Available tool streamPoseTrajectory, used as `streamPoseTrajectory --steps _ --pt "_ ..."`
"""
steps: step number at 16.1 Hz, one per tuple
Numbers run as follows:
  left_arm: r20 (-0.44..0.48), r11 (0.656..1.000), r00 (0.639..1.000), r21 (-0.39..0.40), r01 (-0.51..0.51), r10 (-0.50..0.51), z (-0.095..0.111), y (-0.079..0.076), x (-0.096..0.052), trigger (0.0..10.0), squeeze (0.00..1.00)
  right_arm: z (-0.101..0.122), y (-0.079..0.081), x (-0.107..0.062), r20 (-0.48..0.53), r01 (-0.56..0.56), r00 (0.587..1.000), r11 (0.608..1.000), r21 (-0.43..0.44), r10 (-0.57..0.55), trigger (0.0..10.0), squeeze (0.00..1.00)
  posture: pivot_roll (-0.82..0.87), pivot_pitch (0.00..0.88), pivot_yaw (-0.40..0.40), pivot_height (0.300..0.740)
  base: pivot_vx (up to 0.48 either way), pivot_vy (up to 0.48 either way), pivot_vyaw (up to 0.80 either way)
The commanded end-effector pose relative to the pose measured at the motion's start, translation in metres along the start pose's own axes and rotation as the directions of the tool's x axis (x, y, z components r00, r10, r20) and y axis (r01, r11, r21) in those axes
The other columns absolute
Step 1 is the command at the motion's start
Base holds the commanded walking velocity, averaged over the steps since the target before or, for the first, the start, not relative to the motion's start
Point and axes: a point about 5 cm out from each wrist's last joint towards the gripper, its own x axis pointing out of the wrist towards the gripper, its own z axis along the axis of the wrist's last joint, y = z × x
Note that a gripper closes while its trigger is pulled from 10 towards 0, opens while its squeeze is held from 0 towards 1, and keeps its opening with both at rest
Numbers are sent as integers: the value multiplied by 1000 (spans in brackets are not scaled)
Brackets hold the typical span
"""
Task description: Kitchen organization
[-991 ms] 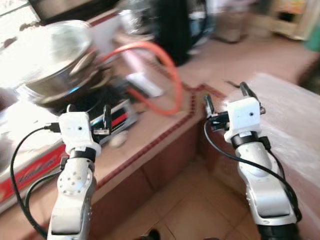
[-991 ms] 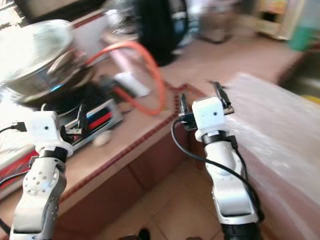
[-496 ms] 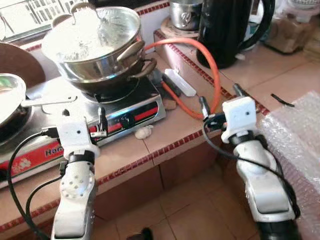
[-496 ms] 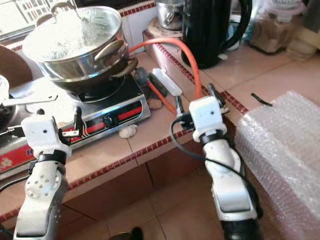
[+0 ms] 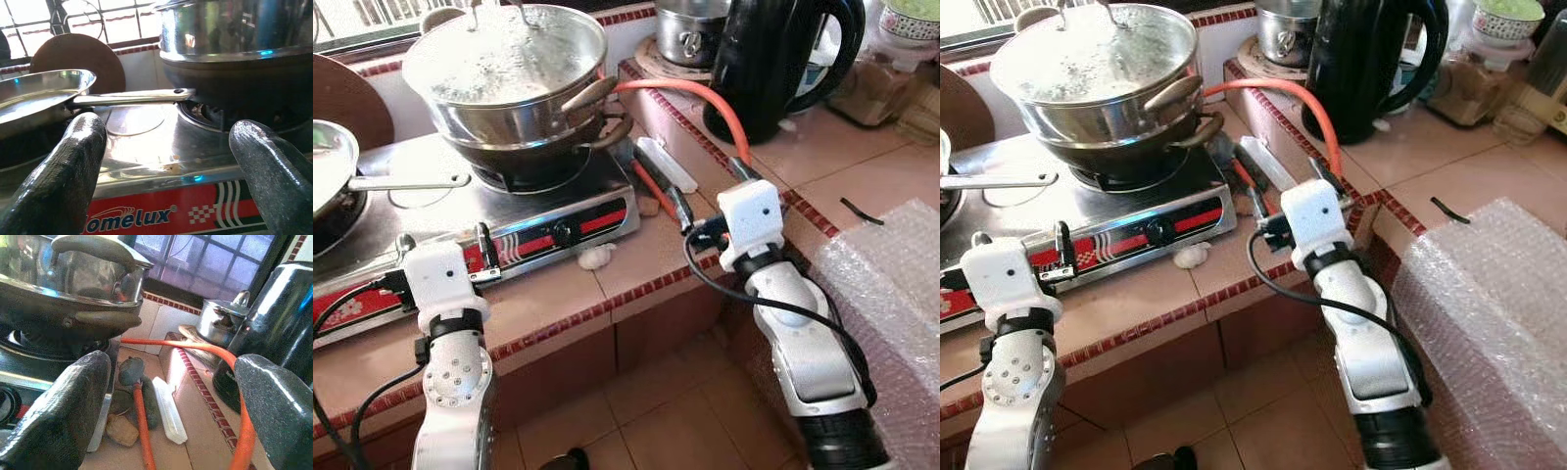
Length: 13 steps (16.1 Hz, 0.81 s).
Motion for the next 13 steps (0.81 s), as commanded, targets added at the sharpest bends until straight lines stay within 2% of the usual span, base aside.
streamPoseTrajectory --steps 1,3,13 --pt "11 1000 1000 8 11 -11 3 -1 2 10000 0 -2 1 -1 -3 1 1000 1000 10 -1 10000 0 -98 144 13 740 0 0 0" --pt "13 1000 1000 10 21 -21 4 -2 4 10000 0 -2 1 -2 -4 9 1000 1000 13 -9 10000 0 -102 145 21 740 -137 0 0" --pt "5 997 997 -10 80 -80 5 -5 12 10000 0 -4 0 -6 -13 59 998 998 19 -59 10000 0 -121 149 64 740 -329 0 0"
